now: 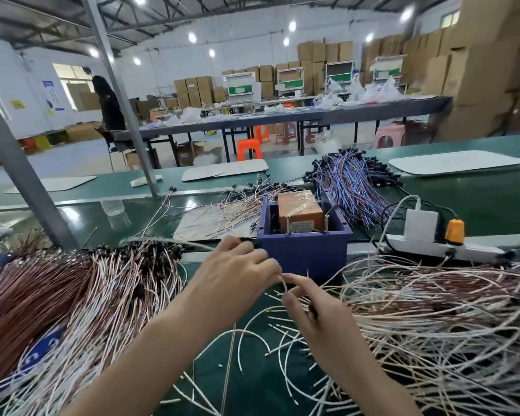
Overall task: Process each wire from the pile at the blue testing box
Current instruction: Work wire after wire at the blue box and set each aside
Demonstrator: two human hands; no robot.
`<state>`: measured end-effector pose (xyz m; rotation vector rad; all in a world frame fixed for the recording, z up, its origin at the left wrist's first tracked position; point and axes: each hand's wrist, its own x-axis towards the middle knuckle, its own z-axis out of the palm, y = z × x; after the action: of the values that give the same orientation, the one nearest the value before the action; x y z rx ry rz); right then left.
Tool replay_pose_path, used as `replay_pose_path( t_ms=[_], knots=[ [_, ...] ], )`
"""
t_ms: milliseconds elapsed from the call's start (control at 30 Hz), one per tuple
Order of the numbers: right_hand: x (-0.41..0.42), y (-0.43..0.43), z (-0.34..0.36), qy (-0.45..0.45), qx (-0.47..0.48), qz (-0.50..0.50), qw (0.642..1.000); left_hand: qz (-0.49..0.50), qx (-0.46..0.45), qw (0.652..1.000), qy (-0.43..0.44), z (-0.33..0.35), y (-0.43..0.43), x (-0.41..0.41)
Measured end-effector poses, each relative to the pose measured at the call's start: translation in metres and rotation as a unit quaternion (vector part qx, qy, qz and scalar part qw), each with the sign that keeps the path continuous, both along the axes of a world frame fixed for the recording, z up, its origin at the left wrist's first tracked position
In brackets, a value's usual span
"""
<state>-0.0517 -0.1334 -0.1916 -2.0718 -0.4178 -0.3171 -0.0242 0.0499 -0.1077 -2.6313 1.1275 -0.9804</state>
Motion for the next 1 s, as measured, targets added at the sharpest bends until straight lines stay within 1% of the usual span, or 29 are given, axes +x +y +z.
replay_pose_path(
  t_ms=[33,67,133,200,233,333,400,433,467,500,533,567,600,633,667,700,733,767,800,867,900,1000],
  knots=[
    [-0.001,0.001,-0.001,-0.006,-0.023,-0.011,1.000,-0.002,0.007,1.000,-0.010,0.003,-0.006,0.001],
    [-0.001,0.000,-0.001,-0.011,-0.016,-0.027,0.999,-0.003,0.006,1.000,-0.017,0.005,-0.010,0.002],
    [0.002,-0.005,0.001,-0.021,0.052,-0.041,0.998,-0.004,-0.011,1.000,-0.025,0.004,-0.015,0.003],
    [0.005,-0.009,0.003,-0.014,0.119,-0.031,0.992,-0.016,-0.029,0.999,-0.023,0.001,-0.018,0.004],
    [0.006,-0.010,0.002,-0.007,0.136,-0.022,0.990,-0.027,-0.036,0.999,-0.016,-0.001,-0.018,0.004],
    [0.007,-0.011,0.001,0.008,0.134,-0.006,0.991,-0.050,-0.033,0.998,0.006,-0.003,-0.019,0.006],
    [0.007,-0.011,0.002,0.012,0.125,-0.003,0.992,-0.031,-0.039,0.998,-0.027,-0.005,-0.019,0.008],
    [0.008,-0.011,0.002,0.018,0.124,-0.006,0.992,-0.014,-0.064,0.996,-0.055,-0.008,-0.019,0.007],
    [0.008,-0.011,0.002,0.028,0.129,-0.010,0.991,-0.006,-0.110,0.991,-0.080,-0.011,-0.021,0.006],
    [0.008,-0.011,0.002,0.039,0.143,-0.014,0.989,-0.012,-0.175,0.980,-0.098,-0.014,-0.022,0.002],
    [0.008,-0.011,0.001,0.052,0.161,-0.015,0.985,-0.021,-0.256,0.962,-0.096,-0.018,-0.025,-0.004],
    [0.008,-0.011,0.001,0.063,0.176,-0.013,0.982,-0.018,-0.350,0.934,-0.066,-0.021,-0.027,-0.011],
    [0.008,-0.011,0.001,0.070,0.183,-0.011,0.981,0.000,-0.448,0.894,-0.003,-0.023,-0.029,-0.016],
    [0.008,-0.011,0.001,0.074,0.185,-0.007,0.980,0.023,-0.543,0.834,0.090,-0.024,-0.032,-0.016],
    [0.007,-0.011,0.001,0.076,0.184,-0.002,0.980,0.041,-0.623,0.757,0.195,-0.025,-0.034,-0.014],
    [0.007,-0.010,0.001,0.076,0.181,0.004,0.981,0.062,-0.672,0.680,0.287,-0.025,-0.037,-0.009],
    [0.007,-0.009,0.001,0.075,0.176,0.009,0.981,0.079,-0.685,0.631,0.356,-0.026,-0.038,-0.005],
    [0.007,-0.008,0.001,0.073,0.172,0.012,0.982,0.086,-0.673,0.619,0.395,-0.026,-0.040,-0.002],
    [0.007,-0.007,0.001,0.071,0.169,0.014,0.983,0.082,-0.651,0.635,0.407,-0.029,-0.043,-0.002],
    [0.007,-0.006,0.002,0.070,0.172,0.016,0.983,0.039,-0.613,0.672,0.414,-0.039,-0.050,-0.006],
    [0.007,-0.006,0.002,0.070,0.175,0.015,0.982,0.012,-0.598,0.677,0.429,-0.045,-0.053,-0.010],
    [0.008,-0.008,0.001,0.066,0.195,0.015,0.978,-0.041,-0.576,0.675,0.459,-0.059,-0.058,-0.017]
  ],
)
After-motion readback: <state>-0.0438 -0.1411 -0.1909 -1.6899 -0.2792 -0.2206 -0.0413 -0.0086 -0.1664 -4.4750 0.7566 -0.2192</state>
